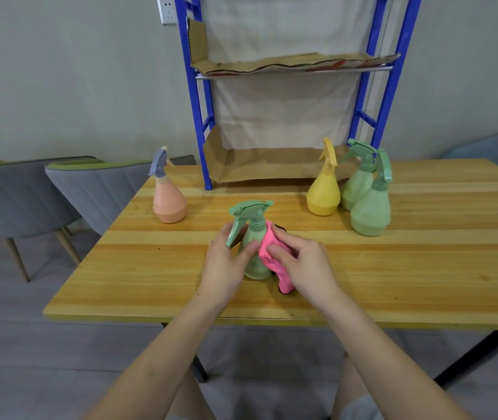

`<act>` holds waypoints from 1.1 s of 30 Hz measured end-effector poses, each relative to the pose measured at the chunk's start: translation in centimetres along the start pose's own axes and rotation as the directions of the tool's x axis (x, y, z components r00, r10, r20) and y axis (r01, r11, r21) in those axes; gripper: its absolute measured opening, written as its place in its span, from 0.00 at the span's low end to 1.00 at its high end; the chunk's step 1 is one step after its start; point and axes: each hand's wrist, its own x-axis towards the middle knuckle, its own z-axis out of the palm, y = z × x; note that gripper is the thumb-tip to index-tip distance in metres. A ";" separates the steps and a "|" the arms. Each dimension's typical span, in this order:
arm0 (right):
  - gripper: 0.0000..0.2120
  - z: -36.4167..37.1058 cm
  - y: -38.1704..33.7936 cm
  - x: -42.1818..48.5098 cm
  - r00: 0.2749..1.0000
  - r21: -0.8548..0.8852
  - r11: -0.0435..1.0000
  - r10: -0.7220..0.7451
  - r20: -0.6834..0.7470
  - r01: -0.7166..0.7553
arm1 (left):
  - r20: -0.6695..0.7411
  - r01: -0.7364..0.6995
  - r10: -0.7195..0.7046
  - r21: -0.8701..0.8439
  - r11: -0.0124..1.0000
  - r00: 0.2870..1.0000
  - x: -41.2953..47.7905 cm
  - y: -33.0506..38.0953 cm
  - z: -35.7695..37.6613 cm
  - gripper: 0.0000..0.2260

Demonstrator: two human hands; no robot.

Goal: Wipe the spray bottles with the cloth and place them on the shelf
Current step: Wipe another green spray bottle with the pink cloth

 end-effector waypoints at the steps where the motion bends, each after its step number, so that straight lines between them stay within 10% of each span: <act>1: 0.22 0.3 -0.5 0.0 1.000 0.012 1.000 -0.015 -0.020 0.016 | 0.001 -0.009 0.009 0.012 1.000 1.000 0.0 0.0 0.0 0.23; 33: 0.22 -0.1 0.4 0.4 1.000 -0.062 0.998 0.005 0.019 -0.004 | -0.023 -0.062 0.070 0.256 0.965 0.997 -0.3 0.3 -0.1 0.15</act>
